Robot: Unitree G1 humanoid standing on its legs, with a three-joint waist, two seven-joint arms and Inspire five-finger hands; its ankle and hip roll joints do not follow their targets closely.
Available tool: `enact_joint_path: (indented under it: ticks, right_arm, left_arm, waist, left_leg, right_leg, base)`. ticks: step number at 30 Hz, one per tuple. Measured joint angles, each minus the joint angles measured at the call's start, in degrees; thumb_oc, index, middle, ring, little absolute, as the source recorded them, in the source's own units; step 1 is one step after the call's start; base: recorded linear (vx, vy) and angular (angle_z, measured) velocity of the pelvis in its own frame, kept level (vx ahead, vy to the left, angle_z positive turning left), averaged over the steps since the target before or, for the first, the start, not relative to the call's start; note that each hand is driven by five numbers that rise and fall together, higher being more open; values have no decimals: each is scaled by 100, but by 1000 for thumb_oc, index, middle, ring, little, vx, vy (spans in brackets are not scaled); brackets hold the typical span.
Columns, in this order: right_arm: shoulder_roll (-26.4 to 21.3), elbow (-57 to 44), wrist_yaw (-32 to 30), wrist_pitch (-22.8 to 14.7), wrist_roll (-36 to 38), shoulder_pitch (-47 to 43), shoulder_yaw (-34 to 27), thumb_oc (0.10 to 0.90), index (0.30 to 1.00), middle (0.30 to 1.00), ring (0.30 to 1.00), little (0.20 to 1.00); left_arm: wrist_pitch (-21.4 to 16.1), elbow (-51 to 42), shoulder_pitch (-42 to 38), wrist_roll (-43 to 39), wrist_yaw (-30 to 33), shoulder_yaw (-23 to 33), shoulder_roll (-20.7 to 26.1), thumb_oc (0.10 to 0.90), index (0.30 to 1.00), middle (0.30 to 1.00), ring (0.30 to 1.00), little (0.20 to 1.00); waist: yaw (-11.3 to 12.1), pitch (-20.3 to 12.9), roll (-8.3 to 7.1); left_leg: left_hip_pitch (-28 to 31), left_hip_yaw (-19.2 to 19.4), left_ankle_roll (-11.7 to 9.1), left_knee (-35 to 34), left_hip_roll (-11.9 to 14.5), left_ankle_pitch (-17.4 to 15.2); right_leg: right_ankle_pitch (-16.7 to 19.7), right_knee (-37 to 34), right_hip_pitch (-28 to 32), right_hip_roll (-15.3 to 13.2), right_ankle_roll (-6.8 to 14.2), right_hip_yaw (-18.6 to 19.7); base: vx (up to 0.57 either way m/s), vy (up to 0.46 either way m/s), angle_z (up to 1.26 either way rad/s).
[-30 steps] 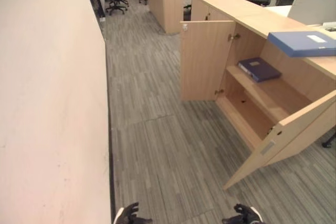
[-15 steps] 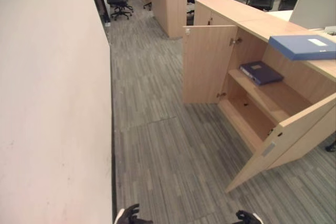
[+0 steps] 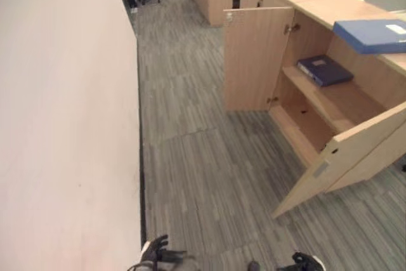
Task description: Put the empty folder in the office cabinet
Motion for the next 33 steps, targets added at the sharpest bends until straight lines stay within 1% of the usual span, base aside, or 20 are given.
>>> enact_joint_path:
  ticks: [4, 6, 8, 9, 10, 11, 12, 14, 17, 18, 20, 23, 26, 27, 28, 29, 30, 31, 32, 33]
  right_arm:
    - [-23, 85, -14, -4, 1, -88, 20, 800, 900, 900, 900, 900]
    - [-28, 127, -74, 10, 2, -101, 49, 800, 900, 900, 900, 900]
    - [-21, 152, -119, 64, 2, -280, 158, 800, 900, 900, 900, 900]
    - [-206, 136, -85, 72, 0, -332, 127, 800, 900, 900, 900, 900]
    - [-243, 145, -94, 145, 1, -259, 121, 800, 900, 900, 900, 900]
    - [-180, 158, -102, 163, 1, -222, 109, 800, 900, 900, 900, 900]
    - [64, 74, -121, 130, -3, -205, 124, 800, 900, 900, 900, 900]
    - [115, 108, -73, 140, -4, -201, 112, 800, 900, 900, 900, 900]
    - [527, 78, -73, 151, -2, -142, 16, 800, 900, 900, 900, 900]
    - [714, 161, -69, 142, 0, -211, 20, 800, 900, 900, 900, 900]
    - [793, 103, -68, 101, 12, -368, -1, 800, 900, 900, 900, 900]
    - [775, 16, -65, 66, 143, -552, -27, 800, 900, 900, 900, 900]
    - [757, -118, -77, 61, 226, -608, -112, 800, 900, 900, 900, 900]
    - [754, -134, -96, 31, 233, -620, -121, 800, 900, 900, 900, 900]
    - [735, -238, -94, 32, 289, -511, -154, 800, 900, 900, 900, 900]
    - [751, -180, -101, 32, 338, -493, -189, 800, 900, 900, 900, 900]
    - [743, -104, -110, 47, 344, -333, -216, 800, 900, 900, 900, 900]
    - [743, -185, -113, 55, 367, -261, -202, 800, 900, 900, 900, 900]
    - [830, -253, -97, -15, 440, -254, -225, 800, 900, 900, 900, 900]
    - [846, -260, -88, -43, 478, -274, -282, 800, 900, 900, 900, 900]
  left_arm:
    - [-5, 233, -201, -6, 22, -5, 10, 800, 900, 900, 900, 900]
    - [2, 297, -290, -8, 39, -4, 3, 800, 900, 900, 900, 900]
    - [3, 536, -490, -18, 41, 96, -2, 800, 900, 900, 900, 900]
    - [-2, 566, -459, -15, 81, 221, -138, 800, 900, 900, 900, 900]
    - [-72, 451, -274, -10, 90, 235, -109, 800, 900, 900, 900, 900]
    - [-83, 374, -273, -22, 124, 228, -43, 800, 900, 900, 900, 900]
    - [-103, 384, -231, -84, 140, 465, 81, 800, 900, 900, 900, 900]
    - [-42, 408, -223, -80, 177, 471, 107, 800, 900, 900, 900, 900]
    - [-18, 408, -219, 4, 179, 349, 526, 800, 900, 900, 900, 900]
    - [13, 411, -199, 27, 198, 354, 629, 800, 900, 900, 900, 900]
    - [34, 391, -366, 49, 258, 280, 664, 800, 900, 900, 900, 900]
    - [91, 354, -302, 48, 258, 188, 512, 800, 900, 900, 900, 900]
    - [132, 208, -319, 40, 253, 151, 485, 800, 900, 900, 900, 900]
    - [127, 168, -296, 42, 252, 130, 488, 800, 900, 900, 900, 900]
    - [128, 136, -311, 40, 256, 164, 502, 800, 900, 900, 900, 900]
    - [118, 125, -261, 41, 260, 98, 565, 800, 900, 900, 900, 900]
    - [119, 54, -322, 47, 247, -32, 633, 800, 900, 900, 900, 900]
    - [102, -22, -299, 44, 260, 7, 624, 800, 900, 900, 900, 900]
    - [137, -36, -144, 46, 268, 129, 688, 800, 900, 900, 900, 900]
    - [170, 140, -30, 46, 265, 123, 709, 800, 900, 900, 900, 900]
  waist:
    - [26, 82, -27]
    - [22, 117, -13]
    - [96, 195, -56]
    - [223, 313, 380]
    - [243, 225, 563]
    - [290, 374, 466]
    - [489, 308, 73]
    - [615, 227, -16]
    - [669, 53, -605]
    - [714, -51, -772]
    - [669, -30, -673]
    - [706, -58, -470]
    - [602, -45, -359]
    - [557, -54, -317]
    - [425, -48, -312]
    - [328, -61, -267]
    - [236, -54, -247]
    - [182, -70, -257]
    - [28, -45, -236]
    - [-12, -61, -252]
  left_leg:
    - [-80, 222, -51, -1323, 632, 61]
    - [-107, 207, -73, -1744, 764, 103]
    - [-31, 57, -2, -2270, 637, -61]
    - [80, -134, -17, -2267, 1003, -856]
    - [301, -250, -25, -2265, 1146, -1239]
    - [405, -237, -68, -2228, 1129, -408]
    - [175, -99, 191, -1831, 795, -291]
    - [69, 80, 311, -1584, 585, -122]
    - [-345, 307, 609, -833, -13, -489]
    - [-653, 396, 684, -494, -139, -680]
    - [-787, 416, 735, -454, -145, -739]
    - [-699, 727, 901, -715, -119, -734]
    - [-547, 1219, 1159, -912, -152, -734]
    - [-418, 1342, 1257, -1117, -134, -680]
    - [-232, 1426, 1403, -1327, -254, -670]
    - [216, 1587, 1482, -1910, -310, -436]
    - [394, 1709, 1538, -2084, -435, -421]
    - [443, 1770, 1589, -2190, -474, -385]
    - [635, 2245, 1534, -2316, -376, -471]
    - [842, 2533, 1479, -2329, -384, -508]
  right_leg:
    - [-32, -3, -62, 21, -55, 55]
    - [-67, -4, -97, 4, -25, 85]
    - [-328, -8, -304, -111, 35, 696]
    - [-490, 1130, -574, 296, 198, 758]
    - [-1188, 2095, -665, 387, 284, 643]
    - [-1505, 2335, -633, 297, 348, 735]
    - [-1664, 2230, -704, -14, 423, 1082]
    - [-1737, 2109, -682, -204, 561, 1303]
    - [-1497, 1453, -189, -843, 407, 1333]
    - [-1239, 1003, -91, -1015, 665, 1291]
    - [-617, 890, -225, -993, 786, 1327]
    - [-80, 1110, -599, -1103, 579, 1117]
    - [642, 1243, -940, -1204, 44, 74]
    - [761, 1419, -1063, -1241, 170, -110]
    - [664, 1870, -1228, -1287, 427, -87]
    - [14, 2691, -1501, -1100, 897, 233]
    - [-187, 2894, -1625, -955, 1124, 218]
    - [-313, 2952, -1713, -891, 1056, 167]
    - [-986, 2726, -2097, -318, 877, 139]
    - [-983, 2166, -2103, 18, 774, 110]
  base:
    - [308, 132, -14]
    - [385, 143, -22]
    - [402, 181, -69]
    - [416, 245, -73]
    - [376, 266, -68]
    - [341, 278, -58]
    - [362, 358, -62]
    - [269, 281, -51]
    - [267, 335, -6]
    - [136, 212, -6]
    - [140, 298, -1]
    - [81, 307, -49]
    - [122, 445, -64]
    - [174, 410, -66]
    - [154, 365, -70]
    - [196, 354, -57]
    - [273, 305, -47]
    - [215, 191, -93]
    - [325, 88, -148]
    - [295, 11, -161]
